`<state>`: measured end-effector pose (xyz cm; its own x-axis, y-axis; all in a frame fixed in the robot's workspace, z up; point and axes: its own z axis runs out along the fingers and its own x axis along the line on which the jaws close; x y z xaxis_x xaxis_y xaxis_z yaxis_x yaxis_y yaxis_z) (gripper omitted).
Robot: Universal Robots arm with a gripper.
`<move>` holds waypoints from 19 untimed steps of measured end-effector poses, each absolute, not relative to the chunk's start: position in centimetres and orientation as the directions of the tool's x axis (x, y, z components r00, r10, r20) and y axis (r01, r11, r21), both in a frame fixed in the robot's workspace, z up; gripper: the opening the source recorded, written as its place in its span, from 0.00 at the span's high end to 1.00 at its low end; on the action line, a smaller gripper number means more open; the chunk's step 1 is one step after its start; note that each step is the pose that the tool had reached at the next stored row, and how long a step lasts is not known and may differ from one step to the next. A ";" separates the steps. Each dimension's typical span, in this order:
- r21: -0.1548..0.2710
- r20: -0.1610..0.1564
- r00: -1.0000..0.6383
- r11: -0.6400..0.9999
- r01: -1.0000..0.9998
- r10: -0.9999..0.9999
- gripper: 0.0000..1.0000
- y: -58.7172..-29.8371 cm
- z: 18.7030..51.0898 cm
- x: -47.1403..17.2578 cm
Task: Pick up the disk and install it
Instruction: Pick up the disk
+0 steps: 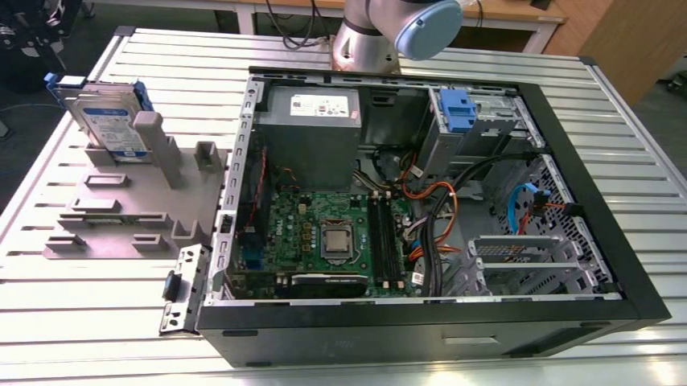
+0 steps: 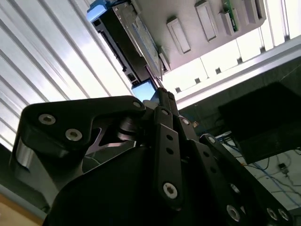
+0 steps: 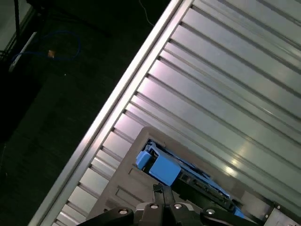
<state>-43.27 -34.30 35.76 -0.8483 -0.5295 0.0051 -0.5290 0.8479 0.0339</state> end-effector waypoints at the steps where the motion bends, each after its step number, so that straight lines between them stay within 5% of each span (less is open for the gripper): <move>1: 0.034 0.005 -0.839 0.838 -0.544 -0.545 0.89 -34.3 35.7 -43.3; 19: 0.034 0.005 -0.685 0.685 -0.728 -0.729 0.89 -34.3 35.7 -43.3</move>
